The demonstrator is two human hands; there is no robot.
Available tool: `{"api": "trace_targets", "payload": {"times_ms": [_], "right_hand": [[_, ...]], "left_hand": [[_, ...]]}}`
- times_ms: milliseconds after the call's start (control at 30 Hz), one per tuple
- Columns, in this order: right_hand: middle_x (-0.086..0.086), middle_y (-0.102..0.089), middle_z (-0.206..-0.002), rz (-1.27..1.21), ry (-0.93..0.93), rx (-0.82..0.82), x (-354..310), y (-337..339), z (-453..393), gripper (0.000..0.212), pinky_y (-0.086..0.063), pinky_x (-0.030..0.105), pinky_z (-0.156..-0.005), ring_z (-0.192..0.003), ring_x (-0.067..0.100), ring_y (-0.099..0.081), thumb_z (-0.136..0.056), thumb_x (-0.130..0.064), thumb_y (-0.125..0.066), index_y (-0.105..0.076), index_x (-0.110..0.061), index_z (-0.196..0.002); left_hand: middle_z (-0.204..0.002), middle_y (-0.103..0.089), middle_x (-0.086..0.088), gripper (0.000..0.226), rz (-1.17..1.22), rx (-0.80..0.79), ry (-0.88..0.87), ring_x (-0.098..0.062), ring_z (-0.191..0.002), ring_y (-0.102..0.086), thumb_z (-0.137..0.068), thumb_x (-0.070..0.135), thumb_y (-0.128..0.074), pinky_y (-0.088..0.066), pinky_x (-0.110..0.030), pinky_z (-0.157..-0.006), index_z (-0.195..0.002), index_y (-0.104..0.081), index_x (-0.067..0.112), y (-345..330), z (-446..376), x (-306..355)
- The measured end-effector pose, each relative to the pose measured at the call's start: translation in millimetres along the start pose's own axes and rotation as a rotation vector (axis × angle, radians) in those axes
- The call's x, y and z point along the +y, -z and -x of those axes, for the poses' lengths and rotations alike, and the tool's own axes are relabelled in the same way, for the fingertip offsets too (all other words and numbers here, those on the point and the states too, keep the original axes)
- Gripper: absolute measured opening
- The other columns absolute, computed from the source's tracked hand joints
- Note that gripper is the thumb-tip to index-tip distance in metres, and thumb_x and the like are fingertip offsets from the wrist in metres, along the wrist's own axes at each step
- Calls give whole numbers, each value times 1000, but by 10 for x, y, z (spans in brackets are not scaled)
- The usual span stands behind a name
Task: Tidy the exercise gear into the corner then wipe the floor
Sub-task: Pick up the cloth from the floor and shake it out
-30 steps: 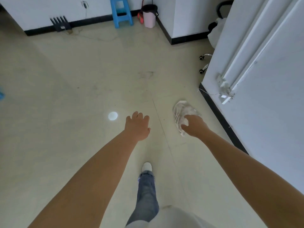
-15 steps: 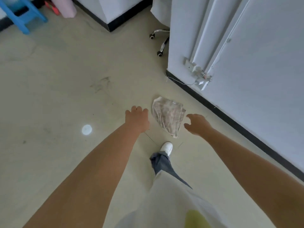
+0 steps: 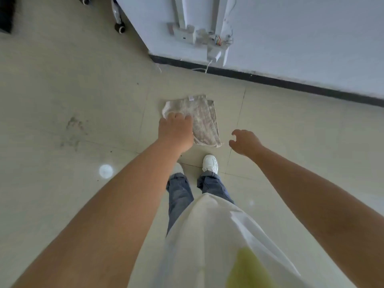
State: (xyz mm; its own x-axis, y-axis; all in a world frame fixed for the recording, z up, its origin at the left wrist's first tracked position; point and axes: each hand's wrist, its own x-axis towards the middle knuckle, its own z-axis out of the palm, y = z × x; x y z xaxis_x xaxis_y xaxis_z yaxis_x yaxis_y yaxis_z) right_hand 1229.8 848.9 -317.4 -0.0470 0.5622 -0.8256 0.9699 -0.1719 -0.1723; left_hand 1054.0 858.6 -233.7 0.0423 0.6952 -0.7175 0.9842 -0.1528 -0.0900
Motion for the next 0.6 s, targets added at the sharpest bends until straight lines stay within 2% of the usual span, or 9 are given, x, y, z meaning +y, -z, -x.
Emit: {"api": "trace_targets", "payload": {"times_ms": [200,300,400,600], "right_hand": [[13,-52,-134,-167,-233,-92,192,-614,-683,38,-41,34,-100,-127,29,-45,-96,-19,-41,-47,-7,-131],[13,-52,-134,-258,-343,-101,288,-1011,-1167,37,-42,32,-98,-125,29,-47,-95,-16,-40,-48,-5,-129],[13,-53,-131,-342,-388,-115,280,-1406,-1695,34,-44,31,-96,-121,28,-51,-94,-14,-41,-51,-5,-126],[14,-51,-133,-396,-370,-123,358,-2356,-2823,38,-43,32,-96,-123,29,-48,-93,-11,-43,-47,-7,-130]], "left_hand": [[-132,-47,-15,38,-147,-184,-170,-29,-123,-43,-97,16,-40,-39,-38,-96,-134,-38,6,-645,-1064,-4],[-130,-50,-13,36,-227,-197,-260,-29,-122,-45,-96,17,-43,-40,-37,-95,-130,-44,7,-1031,-1672,100],[-124,-53,-13,29,-220,-181,-347,-28,-117,-48,-96,16,-42,-40,-34,-86,-123,-49,7,-1423,-2189,261],[-134,-46,-14,35,-273,-284,-431,-31,-126,-42,-97,14,-38,-40,-39,-96,-131,-43,6,-2606,-3053,451]]}}
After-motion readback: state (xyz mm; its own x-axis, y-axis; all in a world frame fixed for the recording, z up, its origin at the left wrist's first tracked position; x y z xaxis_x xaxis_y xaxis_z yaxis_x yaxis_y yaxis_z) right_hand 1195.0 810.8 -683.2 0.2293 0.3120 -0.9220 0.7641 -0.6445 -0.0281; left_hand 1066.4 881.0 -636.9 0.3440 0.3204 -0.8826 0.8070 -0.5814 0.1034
